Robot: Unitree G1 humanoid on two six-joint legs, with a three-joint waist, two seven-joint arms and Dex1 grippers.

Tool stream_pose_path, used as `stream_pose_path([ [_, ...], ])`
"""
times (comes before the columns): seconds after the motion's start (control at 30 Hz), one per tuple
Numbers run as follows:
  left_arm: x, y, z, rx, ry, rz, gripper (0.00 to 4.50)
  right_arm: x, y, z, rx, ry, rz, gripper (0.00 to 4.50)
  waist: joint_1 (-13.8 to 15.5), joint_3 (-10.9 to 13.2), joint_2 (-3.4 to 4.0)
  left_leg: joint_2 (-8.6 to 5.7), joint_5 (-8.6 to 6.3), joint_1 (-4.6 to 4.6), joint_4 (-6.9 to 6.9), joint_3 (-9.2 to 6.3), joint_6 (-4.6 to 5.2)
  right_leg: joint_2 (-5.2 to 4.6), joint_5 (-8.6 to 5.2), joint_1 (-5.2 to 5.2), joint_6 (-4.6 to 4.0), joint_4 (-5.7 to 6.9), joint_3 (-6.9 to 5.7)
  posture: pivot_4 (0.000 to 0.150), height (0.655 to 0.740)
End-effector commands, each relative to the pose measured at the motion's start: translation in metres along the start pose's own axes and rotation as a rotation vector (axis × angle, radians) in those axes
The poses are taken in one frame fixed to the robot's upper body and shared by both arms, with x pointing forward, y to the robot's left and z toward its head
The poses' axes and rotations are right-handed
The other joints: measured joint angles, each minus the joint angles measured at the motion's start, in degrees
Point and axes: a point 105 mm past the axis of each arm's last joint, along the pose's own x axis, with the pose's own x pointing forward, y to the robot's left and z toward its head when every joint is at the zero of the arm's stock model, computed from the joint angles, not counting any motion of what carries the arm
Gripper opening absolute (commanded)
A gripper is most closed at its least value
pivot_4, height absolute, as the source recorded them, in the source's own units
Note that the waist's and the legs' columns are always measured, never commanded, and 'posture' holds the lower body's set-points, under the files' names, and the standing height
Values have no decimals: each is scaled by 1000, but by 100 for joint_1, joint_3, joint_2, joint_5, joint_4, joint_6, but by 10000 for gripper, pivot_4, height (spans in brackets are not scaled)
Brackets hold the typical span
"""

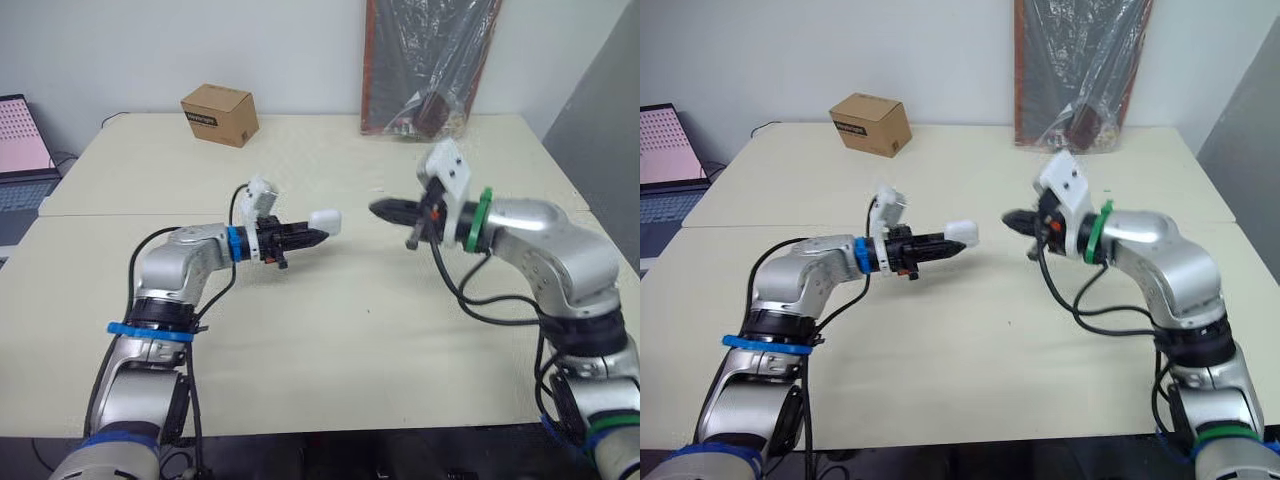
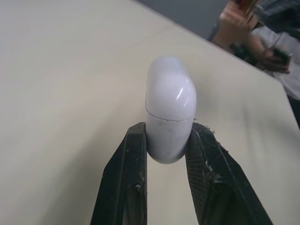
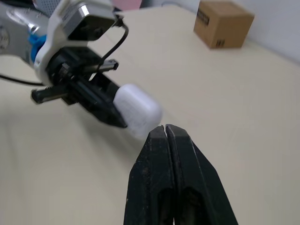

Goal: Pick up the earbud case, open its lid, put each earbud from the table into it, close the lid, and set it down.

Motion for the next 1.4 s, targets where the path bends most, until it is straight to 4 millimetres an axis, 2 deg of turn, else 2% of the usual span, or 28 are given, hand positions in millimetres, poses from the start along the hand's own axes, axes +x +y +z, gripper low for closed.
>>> stream_pose_path([
  [0.03,6,-2,4,-58,37,-19,7564,-6,4,2,-17,-13,-5,278,-41,0,1,1,0,2,0,1,0,1,0,-2,0,2,1,1500,7400],
  [0.13,10,1,-5,-171,98,-18,7564,-8,2,-9,1,0,-30,278,-60,0,1,3,1,10,0,-1,0,6,0,0,0,7,1,1500,7400],
  [0.4,7,21,-29,-308,172,50,7564,-8,7,-15,10,-5,-26,278,-70,0,0,3,1,10,1,1,-1,7,0,2,1,4,4,1500,7400],
  [0.6,7,31,-47,-304,208,99,7564,-6,15,-15,4,-10,-6,278,-44,0,0,2,1,8,1,1,-1,5,0,2,1,3,3,1500,7400],
  [0.9,4,38,-54,-232,238,130,7564,-3,18,-14,-4,-10,18,278,-23,0,0,1,2,26,4,1,-2,5,-4,17,9,6,4,1500,7400],
  [0.97,2,39,-57,-212,259,142,14846,-3,18,-15,-5,-7,19,0,-23,0,0,2,3,29,5,2,-1,6,-3,18,10,8,6,1500,7400],
  [1.3,-27,58,-63,-169,281,276,43122,0,19,-17,-8,0,34,0,-104,-1,0,3,13,62,0,6,14,9,-2,37,17,12,12,1500,7400],
  [1.4,-50,58,-64,-159,291,299,43122,0,20,-17,-12,-2,46,0,-204,-1,1,10,13,81,-8,6,16,17,-3,50,17,11,16,1500,7400],
])
